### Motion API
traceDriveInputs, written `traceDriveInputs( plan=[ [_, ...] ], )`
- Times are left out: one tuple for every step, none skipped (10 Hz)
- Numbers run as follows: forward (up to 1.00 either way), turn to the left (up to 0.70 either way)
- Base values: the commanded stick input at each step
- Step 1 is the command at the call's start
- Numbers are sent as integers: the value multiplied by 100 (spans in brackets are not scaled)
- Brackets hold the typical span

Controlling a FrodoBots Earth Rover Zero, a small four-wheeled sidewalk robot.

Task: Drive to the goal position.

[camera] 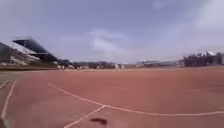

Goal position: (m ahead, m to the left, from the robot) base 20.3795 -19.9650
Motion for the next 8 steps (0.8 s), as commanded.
traceDriveInputs(
  plan=[
    [70,-35],
    [70,-35],
    [70,-35],
    [70,-35],
    [70,-35],
    [70,-35],
    [70,-35],
    [70,-35]
  ],
)
